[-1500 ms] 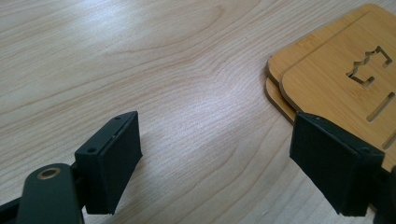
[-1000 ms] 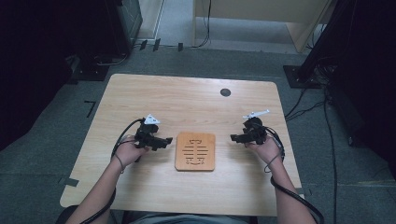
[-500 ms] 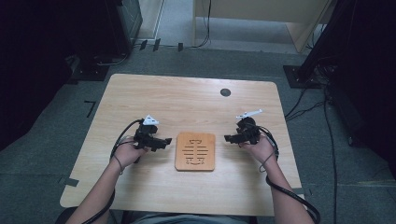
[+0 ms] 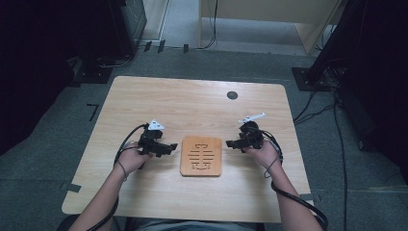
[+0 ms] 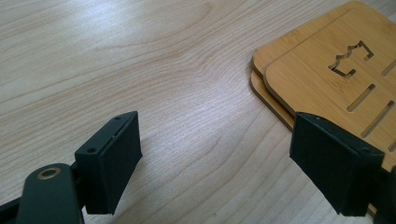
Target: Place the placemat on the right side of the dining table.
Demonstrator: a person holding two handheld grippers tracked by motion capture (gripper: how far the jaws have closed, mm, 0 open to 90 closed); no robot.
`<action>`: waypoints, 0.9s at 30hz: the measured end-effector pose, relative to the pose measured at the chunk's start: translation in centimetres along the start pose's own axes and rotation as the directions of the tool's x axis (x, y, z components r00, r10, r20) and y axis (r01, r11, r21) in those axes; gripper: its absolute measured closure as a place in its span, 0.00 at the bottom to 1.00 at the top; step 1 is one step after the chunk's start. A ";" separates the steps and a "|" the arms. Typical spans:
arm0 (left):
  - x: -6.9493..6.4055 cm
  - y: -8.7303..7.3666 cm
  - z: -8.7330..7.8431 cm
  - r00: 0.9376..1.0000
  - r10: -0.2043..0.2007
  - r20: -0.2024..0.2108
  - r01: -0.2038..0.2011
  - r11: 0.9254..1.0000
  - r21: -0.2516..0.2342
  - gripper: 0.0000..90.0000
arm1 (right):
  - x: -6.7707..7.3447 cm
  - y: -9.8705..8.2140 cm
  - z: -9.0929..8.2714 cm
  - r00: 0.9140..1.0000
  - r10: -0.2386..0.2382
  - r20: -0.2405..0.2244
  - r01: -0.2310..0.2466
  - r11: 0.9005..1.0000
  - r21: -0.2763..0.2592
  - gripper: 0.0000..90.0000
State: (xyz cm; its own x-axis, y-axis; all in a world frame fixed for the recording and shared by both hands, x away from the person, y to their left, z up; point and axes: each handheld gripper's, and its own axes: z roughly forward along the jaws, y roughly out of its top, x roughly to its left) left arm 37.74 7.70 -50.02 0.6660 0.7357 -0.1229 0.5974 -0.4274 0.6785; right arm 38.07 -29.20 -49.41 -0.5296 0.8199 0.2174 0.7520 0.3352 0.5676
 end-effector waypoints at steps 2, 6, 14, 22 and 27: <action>0.0 0.0 0.0 1.000 0.000 -0.001 0.000 1.000 0.000 0.17 | 0.1 0.0 0.2 1.000 -0.003 0.004 0.003 1.000 0.003 0.24; -0.2 0.0 0.0 1.000 -0.007 0.003 0.007 1.000 0.003 0.17 | 0.5 0.1 0.4 1.000 -0.013 0.003 0.013 1.000 0.006 0.23; -0.4 -0.1 0.0 1.000 -0.004 0.010 0.004 1.000 0.005 0.17 | 1.1 0.3 0.9 0.999 -0.038 0.005 0.038 0.999 0.017 0.23; -0.3 -0.2 -0.1 1.000 -0.008 0.002 0.008 1.000 0.004 0.17 | 1.8 0.4 1.5 0.997 -0.083 0.003 0.083 0.996 0.025 0.23; -0.4 -0.2 -0.1 1.000 -0.007 0.001 0.007 1.000 -0.001 0.17 | 1.9 0.4 1.5 0.996 -0.093 0.004 0.092 0.995 0.026 0.23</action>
State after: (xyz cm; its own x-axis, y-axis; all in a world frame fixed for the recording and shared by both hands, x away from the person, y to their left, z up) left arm 37.32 7.58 -50.04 0.6624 0.7381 -0.1279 0.6014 -0.4222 0.6783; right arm 37.99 -26.83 -49.96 -0.5954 0.7872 0.1607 0.7099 0.4217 0.5641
